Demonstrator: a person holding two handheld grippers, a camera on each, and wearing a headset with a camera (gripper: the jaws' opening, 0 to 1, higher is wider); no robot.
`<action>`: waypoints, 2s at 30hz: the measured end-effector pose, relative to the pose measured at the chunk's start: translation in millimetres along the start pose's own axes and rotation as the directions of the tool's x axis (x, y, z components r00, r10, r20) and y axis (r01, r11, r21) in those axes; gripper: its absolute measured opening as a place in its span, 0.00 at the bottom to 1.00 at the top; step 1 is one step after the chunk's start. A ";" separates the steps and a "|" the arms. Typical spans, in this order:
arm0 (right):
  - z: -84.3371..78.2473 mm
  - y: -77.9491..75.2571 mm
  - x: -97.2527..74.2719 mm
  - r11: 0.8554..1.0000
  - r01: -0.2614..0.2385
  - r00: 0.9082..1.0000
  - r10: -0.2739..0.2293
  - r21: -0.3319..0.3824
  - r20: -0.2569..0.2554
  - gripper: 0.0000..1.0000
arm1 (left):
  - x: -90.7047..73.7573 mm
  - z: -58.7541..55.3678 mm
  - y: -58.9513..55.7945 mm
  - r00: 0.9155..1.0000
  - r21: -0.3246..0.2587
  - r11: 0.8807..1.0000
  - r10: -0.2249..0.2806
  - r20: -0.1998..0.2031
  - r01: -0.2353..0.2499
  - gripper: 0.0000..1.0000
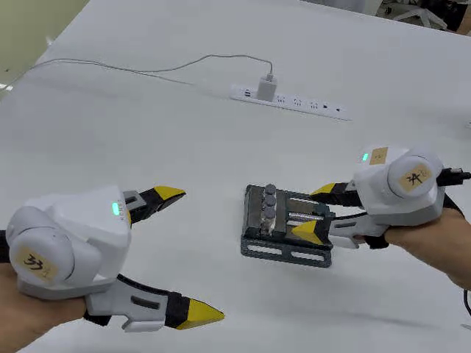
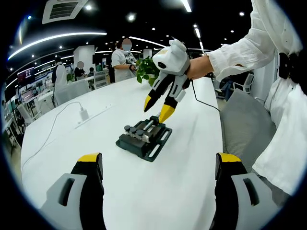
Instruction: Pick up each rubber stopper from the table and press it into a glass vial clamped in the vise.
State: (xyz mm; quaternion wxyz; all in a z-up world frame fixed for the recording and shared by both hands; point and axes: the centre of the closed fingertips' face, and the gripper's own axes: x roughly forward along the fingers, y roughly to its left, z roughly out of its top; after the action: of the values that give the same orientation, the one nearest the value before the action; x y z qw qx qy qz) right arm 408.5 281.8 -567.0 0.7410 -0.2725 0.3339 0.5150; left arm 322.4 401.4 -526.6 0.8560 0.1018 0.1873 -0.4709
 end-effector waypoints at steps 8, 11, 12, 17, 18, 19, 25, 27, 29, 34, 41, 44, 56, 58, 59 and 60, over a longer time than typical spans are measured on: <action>-9.8 3.6 -9.9 1.000 0.006 0.999 -0.007 0.023 0.038 0.46 | 5.3 -1.8 -0.7 1.000 0.004 1.000 -0.015 -0.013 0.015 0.99; -13.6 4.2 -12.9 0.999 0.011 0.999 -0.012 0.034 0.046 0.47 | 6.5 -2.7 -1.0 1.000 0.006 1.000 -0.020 -0.017 0.020 0.99; -14.6 4.4 -13.5 0.999 0.011 0.999 -0.013 0.036 0.048 0.48 | 6.7 -3.4 -0.9 1.000 0.007 1.000 -0.021 -0.020 0.021 0.99; -18.8 6.2 -17.5 0.999 0.013 0.997 -0.016 0.047 0.071 0.52 | 8.4 -5.0 0.0 0.999 0.012 1.000 -0.026 -0.027 0.027 0.99; -19.6 6.5 -18.1 0.999 0.012 0.997 -0.016 0.051 0.075 0.53 | 8.9 -5.0 0.6 0.999 0.012 1.000 -0.026 -0.027 0.027 0.99; -20.9 7.1 -19.0 0.998 0.013 0.997 -0.017 0.055 0.082 0.54 | 9.8 -5.1 1.2 0.999 0.012 1.000 -0.026 -0.028 0.027 0.99; -27.6 9.1 -25.8 0.998 0.020 0.993 -0.028 0.067 0.114 0.61 | 13.8 -6.4 2.2 0.999 0.018 0.999 -0.036 -0.037 0.037 0.99; -28.9 10.1 -28.8 0.997 0.018 0.991 -0.027 0.073 0.133 0.64 | 14.7 -7.1 3.5 0.999 0.021 0.999 -0.035 -0.038 0.036 0.99; -31.7 11.6 -31.3 0.997 0.016 0.990 -0.027 0.074 0.140 0.67 | 15.3 -9.0 3.9 0.998 0.020 0.999 -0.038 -0.045 0.038 0.99; -37.5 12.8 -36.0 0.996 0.018 0.987 -0.032 0.084 0.159 0.74 | 16.1 -13.3 5.5 0.997 0.025 0.999 -0.043 -0.058 0.044 0.99; -46.4 16.2 -40.5 0.995 0.021 0.984 -0.038 0.099 0.175 0.79 | 16.0 -19.4 7.1 0.996 0.024 0.999 -0.046 -0.077 0.047 0.99; -49.6 17.9 -41.4 0.995 0.021 0.984 -0.039 0.100 0.175 0.80 | 15.5 -20.4 6.7 0.996 0.022 0.999 -0.046 -0.082 0.048 0.99; -51.2 21.8 -43.1 0.994 0.021 0.980 -0.042 0.110 0.194 0.82 | 13.7 -21.9 4.5 0.994 0.025 0.998 -0.048 -0.098 0.051 0.99; -49.6 21.9 -43.5 0.994 0.021 0.978 -0.044 0.110 0.204 0.82 | 13.2 -21.5 4.2 0.994 0.025 0.998 -0.048 -0.098 0.051 0.99; -49.5 21.9 -43.5 0.993 0.021 0.978 -0.044 0.112 0.205 0.82 | 13.0 -21.6 4.0 0.994 0.025 0.998 -0.048 -0.099 0.051 0.99; -49.5 21.8 -43.5 0.994 0.022 0.978 -0.044 0.111 0.206 0.82 | 12.8 -22.3 4.3 0.994 0.026 0.998 -0.047 -0.102 0.050 0.99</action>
State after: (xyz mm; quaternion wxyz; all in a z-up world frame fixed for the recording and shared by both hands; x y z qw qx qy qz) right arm 366.6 226.5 -565.6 0.7939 -0.1821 0.2776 0.5094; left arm 327.3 401.7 -552.3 0.8323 0.1332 0.2259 -0.4884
